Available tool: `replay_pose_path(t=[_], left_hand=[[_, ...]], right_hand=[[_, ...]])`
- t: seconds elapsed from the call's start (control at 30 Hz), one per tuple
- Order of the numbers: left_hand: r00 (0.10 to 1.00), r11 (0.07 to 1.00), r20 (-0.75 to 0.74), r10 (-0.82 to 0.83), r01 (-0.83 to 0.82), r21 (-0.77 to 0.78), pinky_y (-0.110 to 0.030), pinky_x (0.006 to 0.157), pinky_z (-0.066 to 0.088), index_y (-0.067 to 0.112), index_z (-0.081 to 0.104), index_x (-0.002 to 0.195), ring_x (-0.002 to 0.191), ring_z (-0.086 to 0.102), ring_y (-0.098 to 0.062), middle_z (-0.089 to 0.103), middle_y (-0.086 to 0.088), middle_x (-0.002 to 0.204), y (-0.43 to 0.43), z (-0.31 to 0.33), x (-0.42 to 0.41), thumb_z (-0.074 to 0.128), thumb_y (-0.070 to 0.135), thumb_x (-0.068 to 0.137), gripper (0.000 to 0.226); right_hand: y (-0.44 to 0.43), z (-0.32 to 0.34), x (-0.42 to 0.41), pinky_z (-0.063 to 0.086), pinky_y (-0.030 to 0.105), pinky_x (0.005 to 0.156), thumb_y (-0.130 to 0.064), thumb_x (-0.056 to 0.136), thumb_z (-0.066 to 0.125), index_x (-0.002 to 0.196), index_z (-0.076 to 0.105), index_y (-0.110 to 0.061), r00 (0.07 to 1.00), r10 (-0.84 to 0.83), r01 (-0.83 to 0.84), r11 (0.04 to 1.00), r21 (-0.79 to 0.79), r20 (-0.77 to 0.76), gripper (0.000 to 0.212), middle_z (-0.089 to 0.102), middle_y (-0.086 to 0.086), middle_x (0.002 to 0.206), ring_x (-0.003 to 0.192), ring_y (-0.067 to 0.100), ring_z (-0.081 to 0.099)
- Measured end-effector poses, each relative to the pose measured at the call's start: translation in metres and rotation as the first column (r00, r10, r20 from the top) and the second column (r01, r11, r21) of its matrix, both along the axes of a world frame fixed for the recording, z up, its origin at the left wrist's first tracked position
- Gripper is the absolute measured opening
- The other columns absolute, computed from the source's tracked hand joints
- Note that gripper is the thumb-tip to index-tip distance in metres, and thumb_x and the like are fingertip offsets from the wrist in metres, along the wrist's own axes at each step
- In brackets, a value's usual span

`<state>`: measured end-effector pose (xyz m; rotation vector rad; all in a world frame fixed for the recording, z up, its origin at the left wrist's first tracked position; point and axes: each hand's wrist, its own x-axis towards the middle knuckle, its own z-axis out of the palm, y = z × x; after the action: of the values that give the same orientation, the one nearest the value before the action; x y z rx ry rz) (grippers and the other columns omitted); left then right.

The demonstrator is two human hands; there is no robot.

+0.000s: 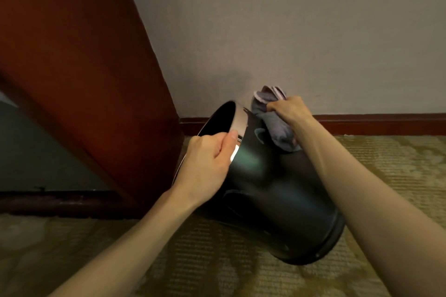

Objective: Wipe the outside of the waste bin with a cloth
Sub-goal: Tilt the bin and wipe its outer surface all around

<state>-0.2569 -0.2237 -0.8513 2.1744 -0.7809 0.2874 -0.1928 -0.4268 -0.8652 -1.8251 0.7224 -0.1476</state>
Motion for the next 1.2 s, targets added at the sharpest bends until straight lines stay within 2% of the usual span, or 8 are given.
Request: replay_pose_path(t=[0.2,0.37,0.6,0.7,0.77,0.87,1.0,1.2], left_hand=[[0.997,0.999,-0.081,0.007,-0.009,-0.033,-0.029,0.045,0.023,0.000,0.041,0.052,0.041,0.032,-0.012,0.039,-0.007,0.045,-0.002,0.000,-0.003,0.041,0.024,0.098,0.052],[0.982,0.995,-0.177,0.069,-0.080,-0.058,-0.031,0.049,0.018,0.015,0.032,0.046,0.039,0.031,-0.009,0.028,-0.004,0.043,-0.022,0.005,0.007,0.043,0.022,0.097,0.053],[0.940,0.974,-0.303,0.157,-0.197,-0.107,-0.030,0.045,0.019,0.013,0.035,0.043,0.042,0.034,-0.014,0.042,-0.009,0.040,-0.050,0.011,0.031,0.046,0.024,0.094,0.054],[0.905,0.963,-0.403,0.137,-0.218,-0.160,-0.025,0.053,0.037,0.001,0.062,0.068,0.070,0.063,-0.020,0.068,-0.007,0.067,-0.058,0.012,0.043,0.046,0.022,0.091,0.035],[0.901,0.962,-0.422,0.104,-0.200,-0.188,-0.029,0.055,0.040,-0.003,0.063,0.077,0.067,0.061,-0.019,0.066,-0.008,0.066,-0.059,0.011,0.044,0.045,0.021,0.089,0.032],[0.923,0.967,-0.373,0.093,-0.173,-0.187,-0.019,0.041,0.032,0.001,0.055,0.063,0.042,0.042,-0.003,0.051,0.006,0.042,-0.057,0.010,0.040,0.044,0.019,0.089,0.034],[0.920,0.964,-0.376,0.114,-0.194,-0.183,-0.027,0.046,0.025,0.008,0.050,0.053,0.045,0.039,-0.013,0.045,-0.001,0.046,-0.055,0.008,0.038,0.044,0.026,0.094,0.045],[0.941,0.962,-0.332,0.068,-0.150,-0.228,-0.016,0.033,0.019,0.021,0.035,0.041,0.031,0.028,-0.001,0.034,0.011,0.030,-0.044,0.005,0.025,0.043,0.025,0.096,0.055]], right_hand=[[0.011,0.001,-0.007,0.051,0.048,0.088,-0.020,0.071,0.064,0.110,0.065,-0.003,0.996,-0.011,0.012,1.000,-0.018,0.085,0.042,0.067,0.024,0.107,0.100,0.039,0.063],[0.028,0.012,-0.022,0.053,0.041,0.079,-0.018,0.073,0.061,0.103,0.066,-0.013,0.962,-0.019,0.041,0.996,-0.076,0.273,0.031,0.068,0.013,0.094,0.090,0.032,0.064],[0.067,0.017,-0.074,0.048,0.035,0.078,-0.022,0.076,0.059,0.115,0.057,-0.018,0.838,-0.310,0.334,0.942,0.027,0.450,0.039,0.067,0.007,0.097,0.090,0.029,0.062],[0.101,0.012,-0.102,0.049,0.039,0.086,-0.016,0.078,0.058,0.110,0.044,-0.050,0.750,-0.319,0.322,0.941,0.102,0.579,0.049,0.063,-0.001,0.101,0.095,0.019,0.062],[0.110,0.009,-0.108,0.047,0.043,0.090,-0.016,0.080,0.058,0.099,0.034,-0.062,0.747,-0.313,0.327,0.941,0.086,0.586,0.056,0.061,0.001,0.105,0.100,0.021,0.059],[0.104,0.006,-0.102,0.045,0.041,0.087,-0.018,0.080,0.059,0.112,0.040,-0.041,0.767,-0.315,0.367,0.930,0.021,0.559,0.043,0.061,0.006,0.106,0.100,0.027,0.058],[0.088,0.012,-0.086,0.044,0.034,0.077,-0.021,0.081,0.057,0.113,0.044,-0.019,0.815,-0.310,0.369,0.929,-0.026,0.489,0.035,0.063,0.005,0.103,0.096,0.027,0.059],[0.056,0.023,-0.051,0.037,0.032,0.071,-0.026,0.081,0.060,0.107,0.054,-0.014,0.912,-0.204,0.278,0.945,-0.170,0.357,0.029,0.062,0.012,0.105,0.096,0.037,0.059]])
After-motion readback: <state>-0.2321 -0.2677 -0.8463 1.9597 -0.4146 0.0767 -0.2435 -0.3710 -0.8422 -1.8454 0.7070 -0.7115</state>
